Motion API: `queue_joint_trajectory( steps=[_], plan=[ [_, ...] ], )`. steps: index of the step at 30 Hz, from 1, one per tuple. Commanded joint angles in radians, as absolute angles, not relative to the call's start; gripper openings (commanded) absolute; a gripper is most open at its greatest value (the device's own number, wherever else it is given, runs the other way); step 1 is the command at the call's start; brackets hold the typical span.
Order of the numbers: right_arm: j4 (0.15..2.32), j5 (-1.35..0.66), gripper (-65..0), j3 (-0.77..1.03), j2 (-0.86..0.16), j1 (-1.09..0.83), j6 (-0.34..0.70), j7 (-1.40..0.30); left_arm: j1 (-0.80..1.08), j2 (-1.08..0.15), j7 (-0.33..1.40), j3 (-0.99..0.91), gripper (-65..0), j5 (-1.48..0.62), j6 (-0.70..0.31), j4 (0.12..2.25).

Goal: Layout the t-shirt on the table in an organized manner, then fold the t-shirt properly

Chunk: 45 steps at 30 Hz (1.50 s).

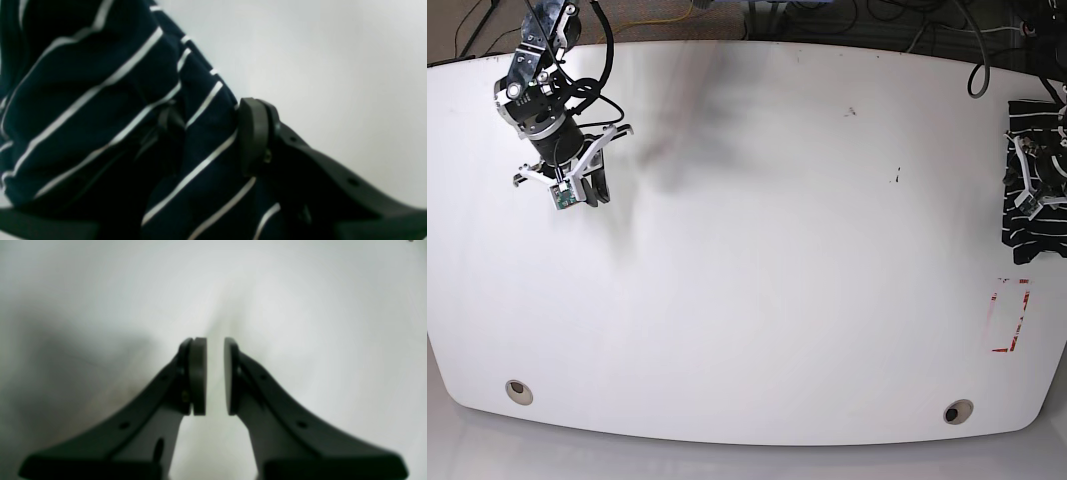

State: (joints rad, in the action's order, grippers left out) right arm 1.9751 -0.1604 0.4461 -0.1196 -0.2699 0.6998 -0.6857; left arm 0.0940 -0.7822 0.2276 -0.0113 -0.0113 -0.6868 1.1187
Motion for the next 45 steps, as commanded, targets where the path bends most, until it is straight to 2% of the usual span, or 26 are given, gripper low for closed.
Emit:
queue_joint_trajectory(
  steps=[1, 7, 12, 19, 23, 29, 32, 35, 39, 45],
  plan=[
    [1.995, -0.171, -56.9, 0.45, -0.128, -0.265, 0.698, -0.662, 0.111, -0.805, 0.326, -0.002, -40.4, 0.059, -0.698, 1.109],
    [1.995, -0.171, -56.9, 0.45, -0.128, -0.266, 0.698, -0.662, 0.107, -0.805, 0.337, -0.081, -40.4, 0.059, -0.698, 1.159],
    [1.997, -0.171, -56.9, 0.45, -0.128, -0.26, 0.698, -0.661, 0.102, -0.791, 0.447, -0.18, -40.4, 0.059, -0.698, 1.264],
    [2.002, -0.162, -56.4, 0.449, -0.127, -0.223, 0.698, -0.659, -0.005, -0.657, 0.673, -0.251, -40.4, 0.062, -0.698, 1.531],
    [1.998, -0.16, -56.3, 0.449, -0.127, -0.213, 0.698, -0.654, -0.031, -0.573, 0.723, -0.254, -40.4, 0.067, -0.698, 1.644],
    [1.995, -0.116, -56.3, 0.449, -0.133, -0.222, 0.698, -0.538, -0.025, -0.429, 0.665, -0.259, -40.4, 0.068, -0.698, 1.747],
    [1.979, -0.058, -56.3, 0.45, -0.127, -0.237, 0.698, -0.455, 0.036, -0.354, 0.579, -0.272, -40.6, 0.067, -0.698, 1.802],
    [1.954, -0.028, -56.3, 0.45, -0.13, -0.268, 0.698, -0.367, 0.108, -0.268, 0.44, -0.3, -40.6, 0.062, -0.619, 1.86],
    [1.937, -0.013, -56.3, 0.453, -0.133, -0.315, 0.698, -0.268, 0.2, -0.17, 0.28, -0.331, -40.6, 0.062, -0.595, 1.913],
    [1.937, -0.01, -56.3, 0.455, -0.134, -0.418, 0.661, -0.17, 0.358, -0.042, 0.193, -0.374, -40.6, 0.062, -0.593, 1.979]
  ],
)
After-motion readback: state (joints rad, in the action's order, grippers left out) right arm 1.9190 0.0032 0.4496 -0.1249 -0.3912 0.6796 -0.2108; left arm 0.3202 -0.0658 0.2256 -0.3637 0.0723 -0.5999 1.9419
